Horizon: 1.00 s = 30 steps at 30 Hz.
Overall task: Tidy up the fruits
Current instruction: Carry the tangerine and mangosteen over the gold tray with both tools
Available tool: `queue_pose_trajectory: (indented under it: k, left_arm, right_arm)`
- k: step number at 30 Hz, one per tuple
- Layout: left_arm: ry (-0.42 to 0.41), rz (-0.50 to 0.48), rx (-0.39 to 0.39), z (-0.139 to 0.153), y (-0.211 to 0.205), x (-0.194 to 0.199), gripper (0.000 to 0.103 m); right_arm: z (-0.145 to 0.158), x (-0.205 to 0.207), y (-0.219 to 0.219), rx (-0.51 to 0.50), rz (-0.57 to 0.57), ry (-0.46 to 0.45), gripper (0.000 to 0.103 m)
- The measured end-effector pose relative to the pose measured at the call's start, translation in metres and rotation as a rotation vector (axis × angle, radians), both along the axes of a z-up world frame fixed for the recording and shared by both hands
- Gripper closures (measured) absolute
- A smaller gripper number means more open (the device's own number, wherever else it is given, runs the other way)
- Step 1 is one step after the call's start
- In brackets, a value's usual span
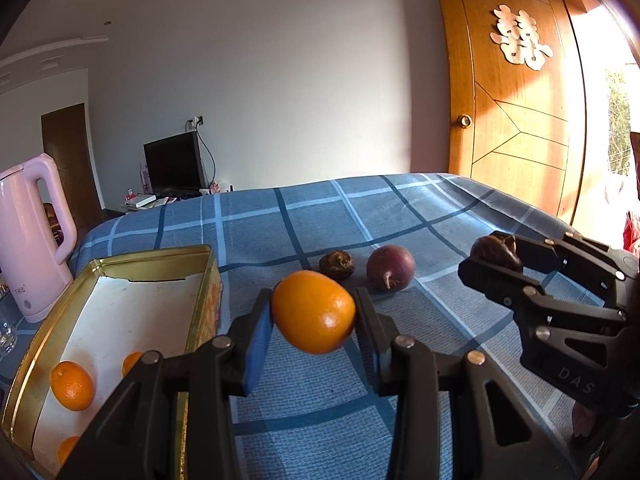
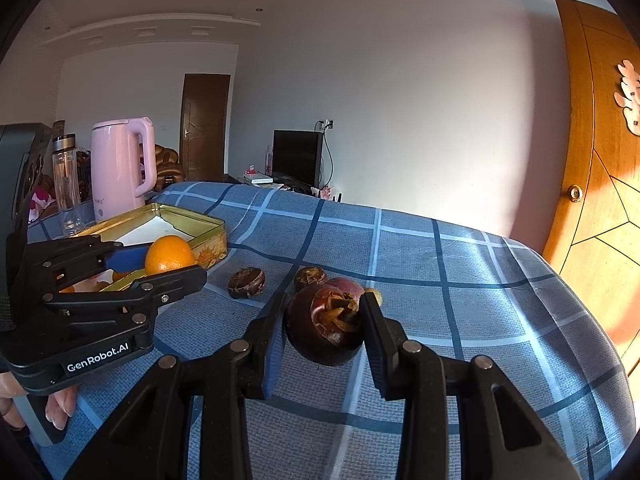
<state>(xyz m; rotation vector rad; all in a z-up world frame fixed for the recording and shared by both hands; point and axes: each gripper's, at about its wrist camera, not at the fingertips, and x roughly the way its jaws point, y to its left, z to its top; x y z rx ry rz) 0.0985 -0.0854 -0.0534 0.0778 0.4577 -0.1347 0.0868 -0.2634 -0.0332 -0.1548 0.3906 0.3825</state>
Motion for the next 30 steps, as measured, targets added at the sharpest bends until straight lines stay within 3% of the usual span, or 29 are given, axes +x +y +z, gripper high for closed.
queue_pose_trajectory:
  k: [30]
  left_arm:
    - [-0.038, 0.015, 0.0, 0.009, 0.026, -0.023, 0.062]
  right_arm:
    - [0.011, -0.01, 0.034, 0.001, 0.069, -0.017, 0.066]
